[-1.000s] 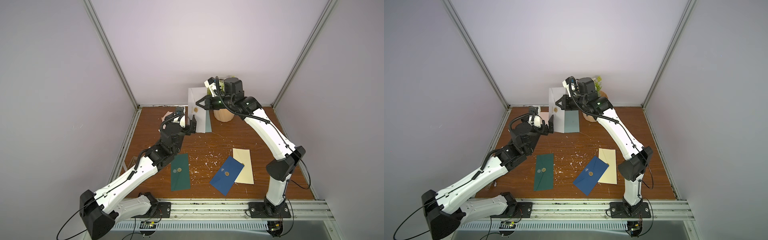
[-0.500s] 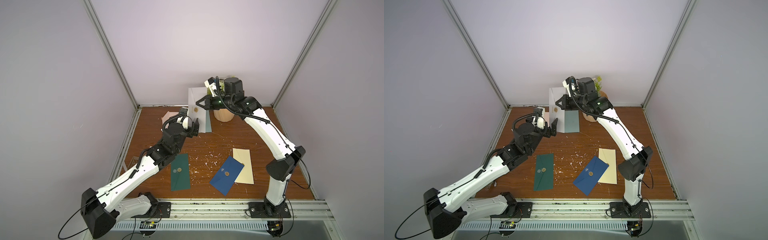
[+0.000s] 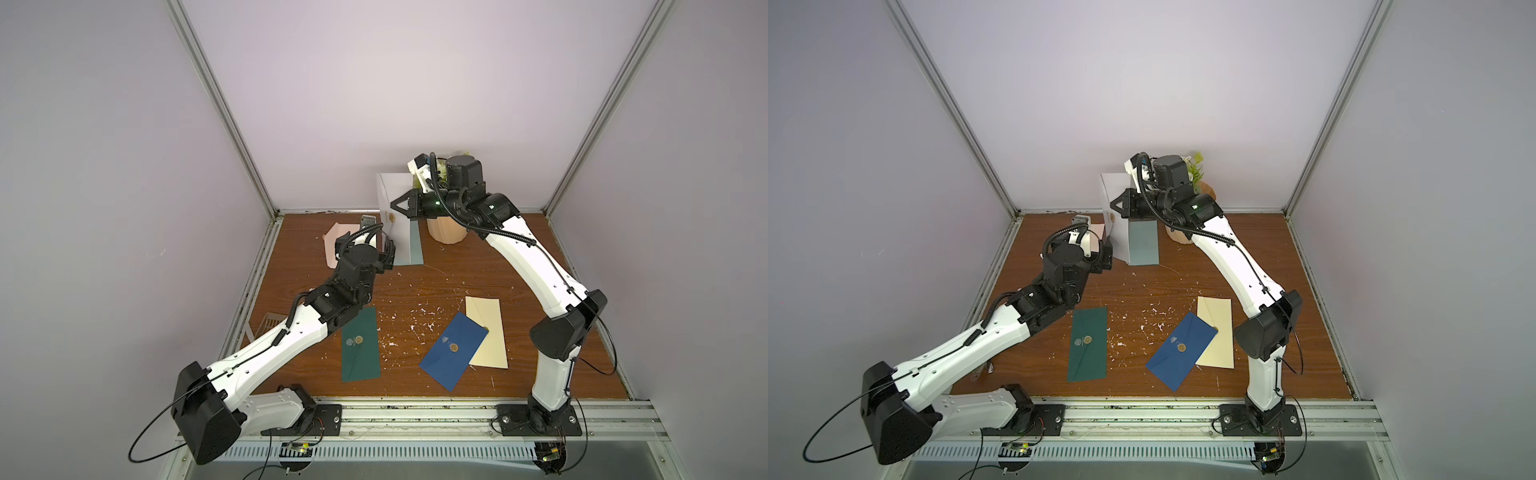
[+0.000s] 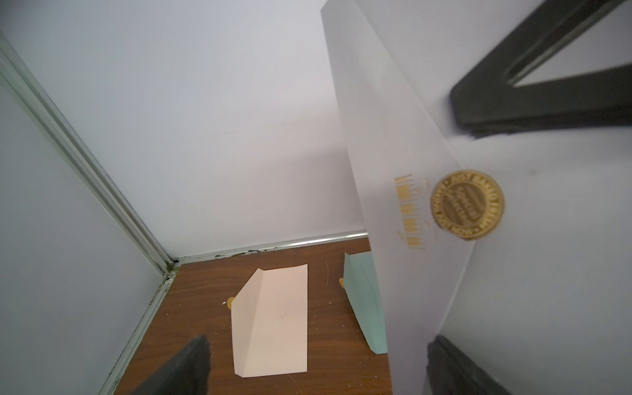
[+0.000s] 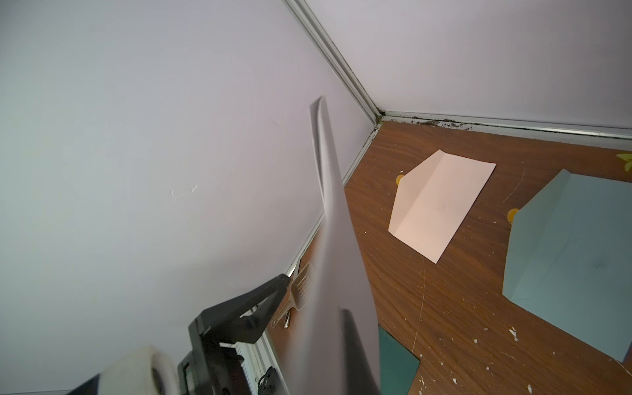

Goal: Open the envelope
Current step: Open the envelope flap on the envelope.

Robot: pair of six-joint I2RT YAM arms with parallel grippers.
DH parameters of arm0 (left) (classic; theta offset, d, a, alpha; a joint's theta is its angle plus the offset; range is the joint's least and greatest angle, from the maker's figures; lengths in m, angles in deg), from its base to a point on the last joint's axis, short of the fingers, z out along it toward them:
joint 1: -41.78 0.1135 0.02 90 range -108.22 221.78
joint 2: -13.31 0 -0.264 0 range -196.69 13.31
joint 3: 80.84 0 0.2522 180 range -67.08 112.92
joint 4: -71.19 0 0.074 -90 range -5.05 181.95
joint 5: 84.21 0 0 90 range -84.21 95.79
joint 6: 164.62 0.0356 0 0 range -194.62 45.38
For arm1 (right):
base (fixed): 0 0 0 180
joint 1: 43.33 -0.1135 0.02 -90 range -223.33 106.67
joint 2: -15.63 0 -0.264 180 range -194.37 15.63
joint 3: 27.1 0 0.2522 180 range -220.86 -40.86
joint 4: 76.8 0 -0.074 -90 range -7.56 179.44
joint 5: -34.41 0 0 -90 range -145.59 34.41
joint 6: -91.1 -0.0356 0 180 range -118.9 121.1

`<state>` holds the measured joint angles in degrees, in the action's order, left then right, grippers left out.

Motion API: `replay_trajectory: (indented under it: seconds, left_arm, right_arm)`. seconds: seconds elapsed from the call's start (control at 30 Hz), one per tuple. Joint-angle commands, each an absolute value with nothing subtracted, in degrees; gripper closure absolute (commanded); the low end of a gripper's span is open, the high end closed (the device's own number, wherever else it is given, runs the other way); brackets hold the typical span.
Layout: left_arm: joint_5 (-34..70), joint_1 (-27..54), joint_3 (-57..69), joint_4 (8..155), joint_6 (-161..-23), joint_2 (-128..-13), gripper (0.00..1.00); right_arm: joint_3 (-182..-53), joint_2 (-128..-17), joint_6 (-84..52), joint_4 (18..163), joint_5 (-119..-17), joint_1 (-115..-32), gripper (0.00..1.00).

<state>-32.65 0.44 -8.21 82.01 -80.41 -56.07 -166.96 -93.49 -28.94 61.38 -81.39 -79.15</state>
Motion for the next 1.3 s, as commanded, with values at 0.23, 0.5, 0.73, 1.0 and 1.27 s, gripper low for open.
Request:
replay_trajectory:
  seconds: [0.23, 0.5, 0.73, 1.0, 1.27]
  left_arm:
    - [-41.95, 1.24, -5.01, 81.67, -80.94, -57.61, 0.0]
    - [-41.91, 1.5, -5.85, 81.44, -81.72, -57.19, 0.0]
    - [-37.6, 4.09, -7.4, 81.4, -84.67, -54.13, 0.0]
    - [-28.33, 11.38, -11.15, 82.48, -92.86, -49.35, 0.0]
    - [-24.17, 16.28, -14.1, 83.46, -97.76, -47.55, 0.0]
  right_arm:
    - [-168.47, -92.29, -29.66, 61.49, -84.83, -79.62, 1.0]
    - [-168.65, -92.12, -29.14, 61.13, -84.68, -79.63, 1.0]
    - [-168.57, -91.95, -28.61, 61.2, -86.77, -79.54, 1.0]
    - [-161.04, -89.22, -34.81, 73.92, -99.5, -78.94, 1.0]
    - [-152.42, -87.12, -49.93, 98.02, -111.02, -78.92, 1.0]
